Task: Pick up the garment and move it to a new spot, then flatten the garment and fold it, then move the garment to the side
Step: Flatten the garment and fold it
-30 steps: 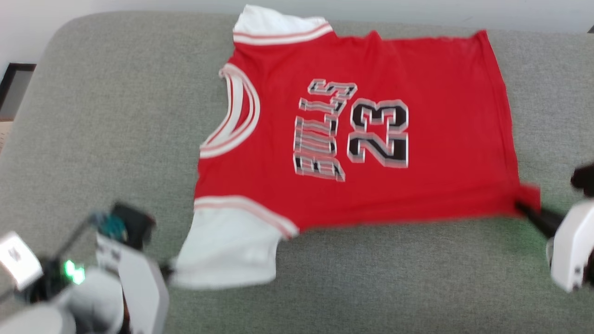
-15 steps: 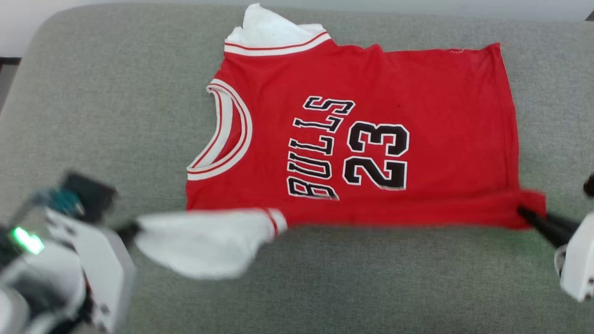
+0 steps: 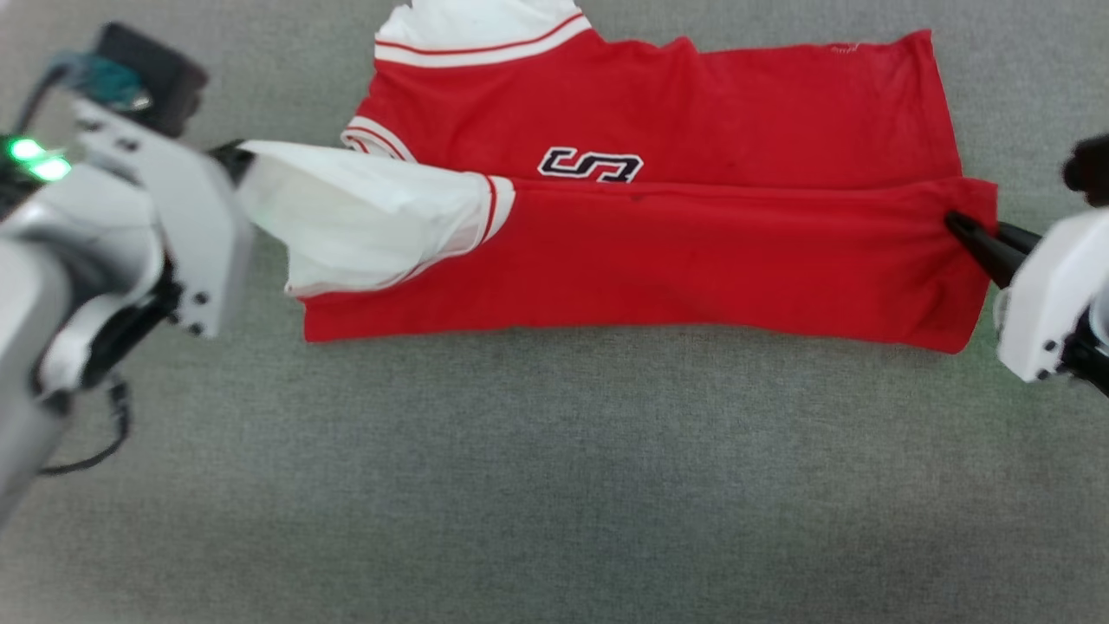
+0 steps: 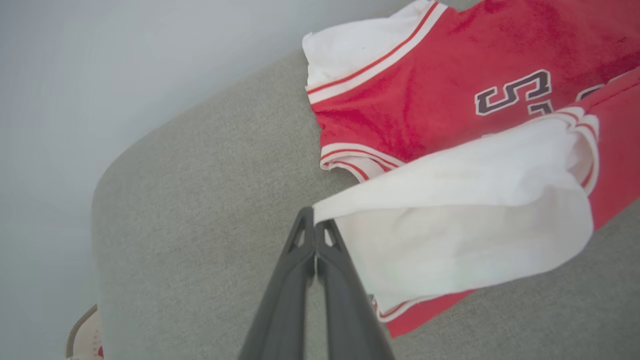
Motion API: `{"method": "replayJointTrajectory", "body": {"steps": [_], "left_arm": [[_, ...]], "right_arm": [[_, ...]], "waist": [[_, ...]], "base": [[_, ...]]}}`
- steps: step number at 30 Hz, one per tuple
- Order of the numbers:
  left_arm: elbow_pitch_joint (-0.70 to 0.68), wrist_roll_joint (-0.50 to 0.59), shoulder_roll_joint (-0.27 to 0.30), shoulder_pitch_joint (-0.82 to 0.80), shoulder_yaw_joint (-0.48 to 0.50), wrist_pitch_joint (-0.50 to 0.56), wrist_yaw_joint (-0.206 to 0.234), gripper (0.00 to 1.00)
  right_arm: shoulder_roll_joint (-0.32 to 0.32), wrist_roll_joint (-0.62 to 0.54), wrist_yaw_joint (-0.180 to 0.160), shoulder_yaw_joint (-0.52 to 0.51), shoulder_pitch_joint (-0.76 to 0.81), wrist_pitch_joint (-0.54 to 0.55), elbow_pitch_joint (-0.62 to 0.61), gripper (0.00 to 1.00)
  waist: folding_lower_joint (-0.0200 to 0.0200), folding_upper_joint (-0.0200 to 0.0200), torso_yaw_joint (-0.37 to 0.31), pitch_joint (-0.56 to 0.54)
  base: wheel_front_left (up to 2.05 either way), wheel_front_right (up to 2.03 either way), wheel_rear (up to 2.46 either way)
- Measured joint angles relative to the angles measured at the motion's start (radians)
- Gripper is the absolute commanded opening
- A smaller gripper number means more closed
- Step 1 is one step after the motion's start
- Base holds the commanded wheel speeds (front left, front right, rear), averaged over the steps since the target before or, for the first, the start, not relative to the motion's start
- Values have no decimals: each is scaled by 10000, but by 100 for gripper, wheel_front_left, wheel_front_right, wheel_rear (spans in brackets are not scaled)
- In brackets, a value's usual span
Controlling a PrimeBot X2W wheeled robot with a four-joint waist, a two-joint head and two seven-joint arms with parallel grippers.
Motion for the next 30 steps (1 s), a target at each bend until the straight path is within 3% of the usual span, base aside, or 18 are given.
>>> {"method": "replayJointTrajectory", "body": {"steps": [9,16,17,18,19,20,21,22,30], "left_arm": [[3707,128,-2117,-769,-780,-476,-963,0],[5952,-98,-3078,-988,-993,-675,-1526,0],[6161,-167,-3158,-1054,-966,-711,-1576,4],[6334,-242,-3227,-1110,-941,-742,-1615,18],[6472,-263,-3277,-1151,-943,-755,-1695,42],[6548,-263,-3300,-1187,-961,-821,-1732,78],[6627,-293,-3310,-1240,-930,-846,-1774,100],[6677,-353,-3321,-1298,-895,-869,-1776,100],[6192,-803,-3124,-1318,-782,-201,-1728,100]], "right_arm": [[453,8,0,1329,-1377,-577,2284,0],[759,249,-2,2163,-2171,-1005,3524,0],[790,286,0,2253,-2257,-1037,3651,2],[813,328,0,2355,-2347,-1043,3793,15],[825,407,0,2437,-2422,-1055,3902,34],[821,474,-2,2531,-2473,-1097,3998,46],[813,520,0,2615,-2512,-1160,4036,84],[798,571,0,2671,-2544,-1246,4063,100],[468,779,0,2646,-2518,-2341,3862,100]], "waist": [[0,0,-126,365],[0,0,-193,391],[0,0,-195,367],[0,0,-194,335],[0,0,-192,291],[0,0,-187,241],[0,0,-179,183],[0,0,-168,122],[0,0,-6,-468]], "base": [[0,0,0],[0,0,0],[0,0,0],[0,0,0],[0,0,0],[0,0,0],[0,0,0],[0,0,0],[0,0,0]]}}
